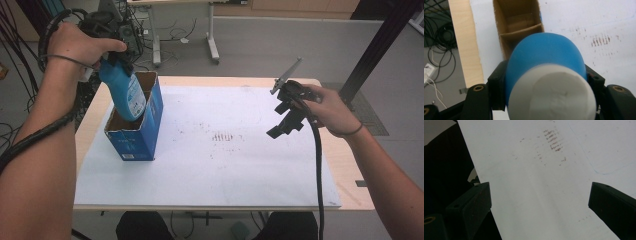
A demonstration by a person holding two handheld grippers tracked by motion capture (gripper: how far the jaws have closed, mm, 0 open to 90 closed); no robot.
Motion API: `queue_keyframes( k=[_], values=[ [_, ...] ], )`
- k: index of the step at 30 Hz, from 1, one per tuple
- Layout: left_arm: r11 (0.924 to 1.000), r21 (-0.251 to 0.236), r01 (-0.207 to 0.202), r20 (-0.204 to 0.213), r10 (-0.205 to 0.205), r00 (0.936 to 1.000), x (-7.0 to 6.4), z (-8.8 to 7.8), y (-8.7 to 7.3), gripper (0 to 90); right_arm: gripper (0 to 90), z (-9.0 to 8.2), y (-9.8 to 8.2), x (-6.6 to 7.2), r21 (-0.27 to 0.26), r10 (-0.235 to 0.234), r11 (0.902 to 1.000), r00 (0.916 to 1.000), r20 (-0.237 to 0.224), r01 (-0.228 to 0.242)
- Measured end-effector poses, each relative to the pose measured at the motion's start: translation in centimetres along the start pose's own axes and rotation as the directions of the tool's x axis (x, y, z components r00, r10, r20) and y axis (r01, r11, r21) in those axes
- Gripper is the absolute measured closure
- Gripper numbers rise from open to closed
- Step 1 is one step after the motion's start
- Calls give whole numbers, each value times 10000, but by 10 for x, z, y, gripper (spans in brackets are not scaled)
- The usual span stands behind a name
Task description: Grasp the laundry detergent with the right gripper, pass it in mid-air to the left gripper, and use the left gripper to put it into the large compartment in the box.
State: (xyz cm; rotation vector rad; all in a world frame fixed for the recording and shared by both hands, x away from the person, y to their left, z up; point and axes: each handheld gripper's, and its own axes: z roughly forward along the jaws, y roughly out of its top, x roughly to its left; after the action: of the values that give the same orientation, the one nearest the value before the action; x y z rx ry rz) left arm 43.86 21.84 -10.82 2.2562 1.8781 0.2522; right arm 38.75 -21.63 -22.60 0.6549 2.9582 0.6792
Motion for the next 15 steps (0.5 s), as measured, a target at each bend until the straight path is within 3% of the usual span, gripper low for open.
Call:
queue_keyframes(
  k=[6, 15],
  values=[
    [9986, -9, 533, -561, -532, 9970, 4, 10, 6, 376, 47, 2, 3, 1, 8, -49, 10000, 10000, 10, 49],
    [9984, 71, 561, -733, -554, 9958, 4, 20, 8, 376, 49, 6, 6, 2, -138, -126, 9998, 9999, 4, 126]
  ],
)
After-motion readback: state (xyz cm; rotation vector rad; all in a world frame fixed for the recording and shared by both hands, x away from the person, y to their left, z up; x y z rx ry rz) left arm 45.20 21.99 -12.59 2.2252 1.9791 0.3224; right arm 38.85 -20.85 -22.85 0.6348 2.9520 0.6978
